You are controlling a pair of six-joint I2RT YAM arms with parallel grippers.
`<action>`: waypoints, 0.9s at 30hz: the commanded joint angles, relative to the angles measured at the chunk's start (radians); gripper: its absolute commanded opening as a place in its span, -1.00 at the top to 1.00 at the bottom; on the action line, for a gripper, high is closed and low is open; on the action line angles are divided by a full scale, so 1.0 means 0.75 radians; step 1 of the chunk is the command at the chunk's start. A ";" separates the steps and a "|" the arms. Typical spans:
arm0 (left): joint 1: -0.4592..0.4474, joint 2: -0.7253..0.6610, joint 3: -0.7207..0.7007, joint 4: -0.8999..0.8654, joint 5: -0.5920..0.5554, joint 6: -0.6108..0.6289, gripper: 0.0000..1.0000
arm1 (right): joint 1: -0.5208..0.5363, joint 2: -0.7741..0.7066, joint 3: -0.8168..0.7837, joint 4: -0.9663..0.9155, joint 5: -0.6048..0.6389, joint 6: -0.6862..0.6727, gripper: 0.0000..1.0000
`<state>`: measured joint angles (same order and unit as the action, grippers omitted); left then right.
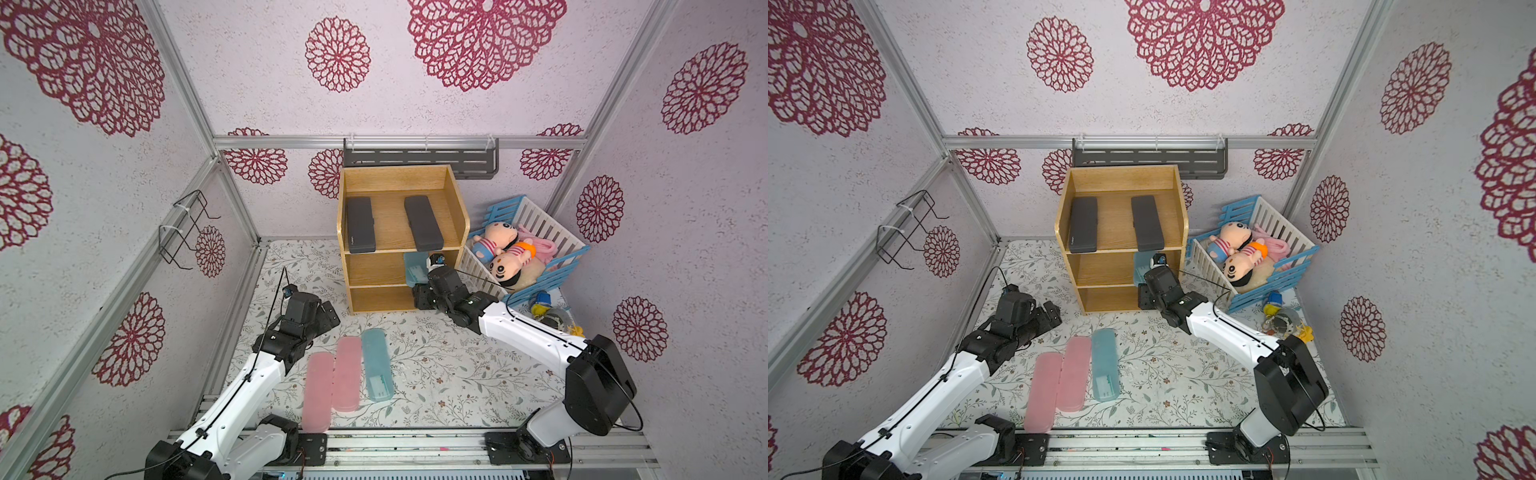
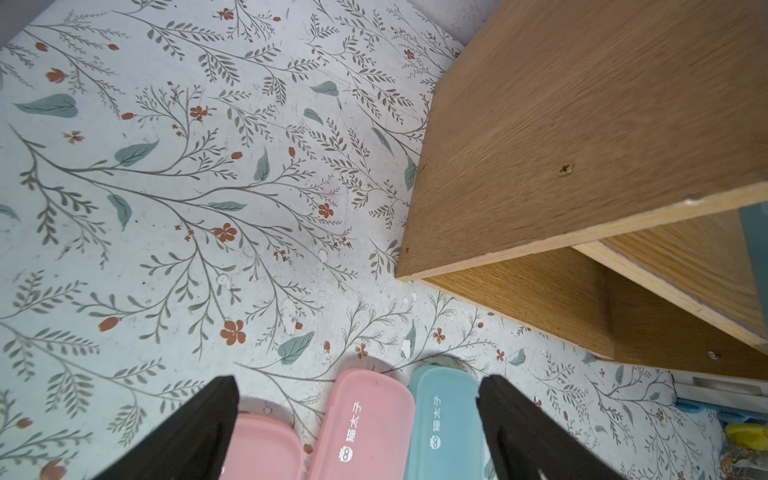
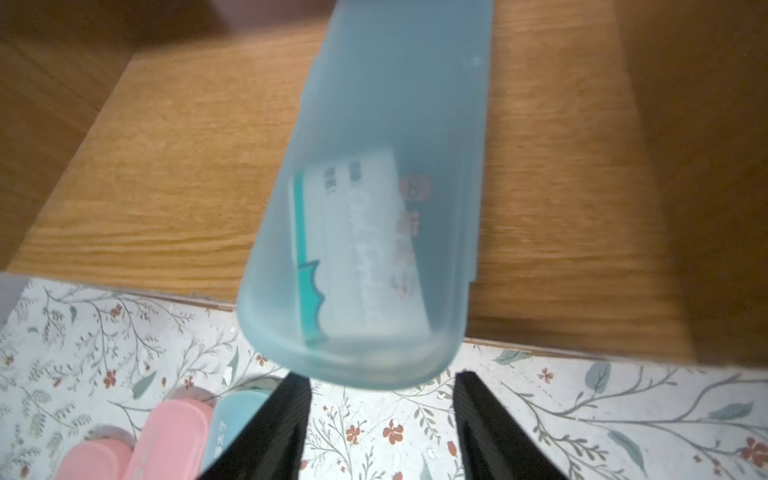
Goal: Place the pencil cases on the shelf according to color
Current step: Place the pencil case on the shelf, then pick up the pencil case from the center of the board.
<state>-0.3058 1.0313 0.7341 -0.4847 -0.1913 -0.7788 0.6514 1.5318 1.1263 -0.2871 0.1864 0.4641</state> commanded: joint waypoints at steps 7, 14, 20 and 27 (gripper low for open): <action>-0.001 -0.043 0.010 -0.070 -0.041 -0.001 -0.94 | 0.146 -0.272 -0.259 -0.002 -0.062 0.062 -0.86; -0.001 -0.029 -0.016 -0.048 -0.011 -0.032 -0.94 | 0.425 -0.190 -0.384 0.049 0.002 0.238 -0.98; -0.001 0.007 -0.029 -0.026 0.003 -0.077 -0.94 | 0.611 -0.065 -0.364 0.056 0.102 0.351 -0.98; -0.001 0.038 -0.030 -0.038 0.026 -0.089 -0.94 | 0.720 0.077 -0.285 0.052 0.147 0.387 -0.98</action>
<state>-0.3058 1.0561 0.7204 -0.5133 -0.1829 -0.8391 1.1736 1.5719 0.8684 -0.2699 0.2443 0.7197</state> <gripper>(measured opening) 0.972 0.990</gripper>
